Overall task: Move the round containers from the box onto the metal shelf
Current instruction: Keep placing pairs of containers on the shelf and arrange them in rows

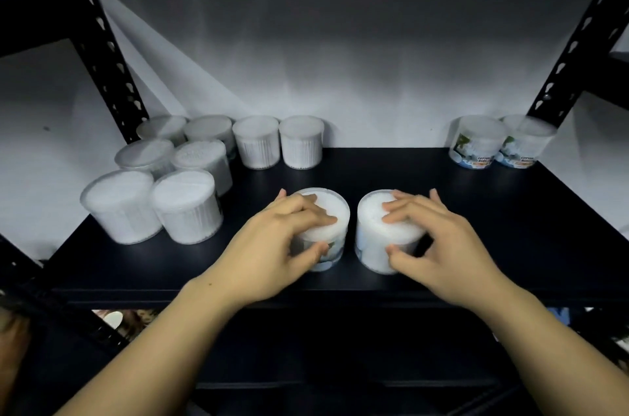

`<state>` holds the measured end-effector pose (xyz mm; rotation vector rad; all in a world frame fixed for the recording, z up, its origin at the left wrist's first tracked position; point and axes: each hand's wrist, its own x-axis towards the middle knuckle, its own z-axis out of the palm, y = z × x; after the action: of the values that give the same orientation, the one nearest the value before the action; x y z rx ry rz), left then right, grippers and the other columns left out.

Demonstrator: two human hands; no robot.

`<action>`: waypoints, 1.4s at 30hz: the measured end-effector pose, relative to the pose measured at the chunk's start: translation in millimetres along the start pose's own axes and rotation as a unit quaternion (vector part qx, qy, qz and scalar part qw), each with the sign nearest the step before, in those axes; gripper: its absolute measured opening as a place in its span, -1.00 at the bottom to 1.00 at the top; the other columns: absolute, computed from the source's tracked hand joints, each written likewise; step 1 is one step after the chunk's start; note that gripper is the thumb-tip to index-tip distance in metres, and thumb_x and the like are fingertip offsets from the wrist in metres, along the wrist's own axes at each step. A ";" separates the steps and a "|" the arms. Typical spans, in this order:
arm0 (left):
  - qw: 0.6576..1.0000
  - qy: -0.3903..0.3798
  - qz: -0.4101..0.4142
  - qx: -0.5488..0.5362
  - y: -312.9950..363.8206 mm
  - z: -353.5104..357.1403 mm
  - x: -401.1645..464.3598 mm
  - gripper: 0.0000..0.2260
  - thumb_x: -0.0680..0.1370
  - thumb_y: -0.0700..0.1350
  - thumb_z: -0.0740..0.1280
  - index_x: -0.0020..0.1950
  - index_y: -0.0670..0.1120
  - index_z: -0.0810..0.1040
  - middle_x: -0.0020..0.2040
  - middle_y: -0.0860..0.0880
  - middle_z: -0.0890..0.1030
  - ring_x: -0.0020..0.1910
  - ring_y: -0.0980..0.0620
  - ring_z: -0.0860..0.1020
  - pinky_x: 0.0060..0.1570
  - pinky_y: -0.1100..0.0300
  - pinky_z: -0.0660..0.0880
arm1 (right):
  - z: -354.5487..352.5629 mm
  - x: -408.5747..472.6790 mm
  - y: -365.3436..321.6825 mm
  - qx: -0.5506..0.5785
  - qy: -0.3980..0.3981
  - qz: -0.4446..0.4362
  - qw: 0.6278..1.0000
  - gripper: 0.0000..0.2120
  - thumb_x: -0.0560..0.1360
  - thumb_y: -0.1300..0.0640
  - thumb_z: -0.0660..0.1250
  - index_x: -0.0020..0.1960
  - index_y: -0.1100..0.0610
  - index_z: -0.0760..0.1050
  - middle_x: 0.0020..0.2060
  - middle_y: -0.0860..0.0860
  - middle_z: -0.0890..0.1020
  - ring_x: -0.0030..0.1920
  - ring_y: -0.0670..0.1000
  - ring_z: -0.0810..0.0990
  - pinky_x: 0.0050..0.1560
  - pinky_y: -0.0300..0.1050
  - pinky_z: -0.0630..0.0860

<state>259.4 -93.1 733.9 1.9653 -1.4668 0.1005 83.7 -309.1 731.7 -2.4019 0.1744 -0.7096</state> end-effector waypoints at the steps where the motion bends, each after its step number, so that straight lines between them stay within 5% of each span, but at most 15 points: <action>1: 1.000 -0.003 0.005 -0.003 -2.5 -2.7 -0.3 -0.71 0.53 -0.05 0.46 0.26 0.03 0.64 0.25 0.18 0.59 0.45 0.21 0.41 0.59 -0.01 0.15 | -3.9 -1.3 2.2 0.008 -0.004 0.000 1.000 -0.69 0.31 0.16 0.48 0.05 0.03 0.60 0.18 -0.22 0.63 0.44 -0.19 0.43 0.61 0.18 0.06; 4: 1.000 -0.008 0.017 -0.008 -4.9 -9.9 0.9 -0.72 0.50 -0.10 0.49 0.20 0.03 0.66 0.28 0.19 0.60 0.49 0.20 0.35 0.55 0.05 0.19 | -13.3 -2.5 5.5 0.018 -0.031 0.004 0.999 -0.69 0.32 0.19 0.44 0.05 0.02 0.59 0.25 -0.26 0.60 0.51 -0.19 0.32 0.62 0.09 0.04; 6: 1.000 0.010 0.017 -0.007 -1.3 -10.7 2.9 -0.70 0.45 -0.03 0.55 0.17 0.03 0.66 0.28 0.16 0.57 0.42 0.15 0.42 0.44 0.09 0.33 | -15.3 -0.9 2.2 0.003 -0.011 -0.004 1.000 -0.69 0.36 0.08 0.49 0.09 -0.01 0.58 0.27 -0.23 0.58 0.49 -0.14 0.36 0.56 0.04 0.21; 8: 0.999 0.044 -0.004 0.012 6.3 -8.6 5.3 -0.63 0.40 0.12 0.56 0.16 0.07 0.65 0.20 0.16 0.54 0.25 0.11 0.47 0.29 0.13 0.42 | -11.6 2.2 -6.0 -0.042 0.038 -0.015 0.998 -0.62 0.38 -0.14 0.51 0.12 -0.01 0.61 0.17 -0.18 0.56 0.30 -0.09 0.48 0.34 -0.05 0.40; 12: 0.994 0.044 -0.038 0.094 16.1 -0.1 11.9 -0.55 0.38 0.32 0.42 0.18 0.14 0.65 0.03 0.19 0.49 0.06 0.09 0.43 0.14 0.02 0.45 | 2.9 13.1 -20.6 -0.168 0.054 0.009 0.984 -0.52 0.35 -0.39 0.44 0.08 -0.07 0.62 -0.03 -0.17 0.47 0.03 -0.05 0.45 0.12 -0.02 0.36; 16: 0.997 0.025 -0.030 0.071 11.6 -1.8 7.9 -0.64 0.42 0.21 0.42 0.17 0.14 0.66 0.03 0.23 0.50 0.04 0.13 0.44 0.15 0.04 0.46 | 7.7 10.4 -22.5 -0.153 0.022 0.018 0.988 -0.70 0.40 -0.24 0.40 0.02 -0.09 0.60 -0.07 -0.20 0.51 0.01 -0.08 0.47 0.29 0.00 0.32; 19: 1.000 -0.001 -0.004 0.031 4.2 -10.2 2.5 -0.67 0.41 0.02 0.46 0.17 0.08 0.65 0.10 0.22 0.56 0.14 0.13 0.53 0.35 0.01 0.41 | -2.5 -5.3 -15.3 -0.081 0.011 0.005 0.997 -0.81 0.39 0.00 0.43 0.01 -0.08 0.59 0.01 -0.23 0.58 0.15 -0.15 0.55 0.53 0.09 0.18; 23: 1.000 -0.008 0.005 0.006 1.0 -15.5 -2.2 -0.66 0.40 -0.03 0.47 0.17 0.06 0.64 0.19 0.22 0.58 0.30 0.21 0.51 0.54 0.00 0.23 | -12.9 -19.6 -10.0 -0.027 0.015 -0.002 1.000 -0.77 0.37 0.20 0.44 0.00 -0.02 0.62 0.06 -0.23 0.65 0.31 -0.15 0.55 0.53 0.23 0.21; 26: 1.000 0.016 -0.003 0.023 10.0 -12.1 0.0 -0.59 0.40 0.13 0.50 0.22 0.08 0.63 0.19 0.20 0.54 0.20 0.12 0.50 0.29 0.06 0.45 | -12.4 -16.3 -14.1 -0.049 0.049 -0.007 0.998 -0.75 0.37 0.05 0.50 0.05 -0.01 0.64 0.10 -0.23 0.62 0.29 -0.11 0.50 0.35 0.14 0.41; 31: 0.992 0.028 -0.032 0.118 24.1 -0.6 11.7 -0.50 0.40 0.36 0.31 0.21 0.14 0.65 0.04 0.19 0.49 0.06 0.06 0.44 0.15 0.02 0.46 | 1.4 -0.4 -20.9 -0.163 0.062 0.046 0.984 -0.51 0.34 -0.41 0.40 0.09 -0.09 0.64 -0.02 -0.21 0.48 0.05 -0.08 0.43 0.16 -0.05 0.30; 36: 0.999 0.015 -0.010 0.036 16.8 4.9 8.5 -0.65 0.45 0.18 0.43 0.20 0.12 0.67 0.08 0.23 0.56 0.06 0.12 0.49 0.14 0.16 0.48 | 0.2 -7.1 -16.4 -0.085 0.044 0.024 0.995 -0.72 0.39 -0.08 0.55 0.06 -0.04 0.67 0.01 -0.21 0.57 0.10 -0.13 0.50 0.21 -0.14 0.39; 42: 1.000 0.016 0.008 0.015 8.4 1.5 12.5 -0.72 0.42 0.09 0.56 0.10 0.09 0.69 0.10 0.21 0.65 0.16 0.17 0.59 0.21 0.13 0.50 | -11.7 -7.1 -9.9 0.027 0.027 0.033 0.999 -0.74 0.34 0.20 0.61 0.02 0.07 0.72 0.06 -0.14 0.67 0.17 -0.13 0.62 0.24 -0.30 0.44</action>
<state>256.0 -105.3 742.1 1.9665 -1.4684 0.1604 71.0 -305.4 742.3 -2.3165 0.2525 -0.7385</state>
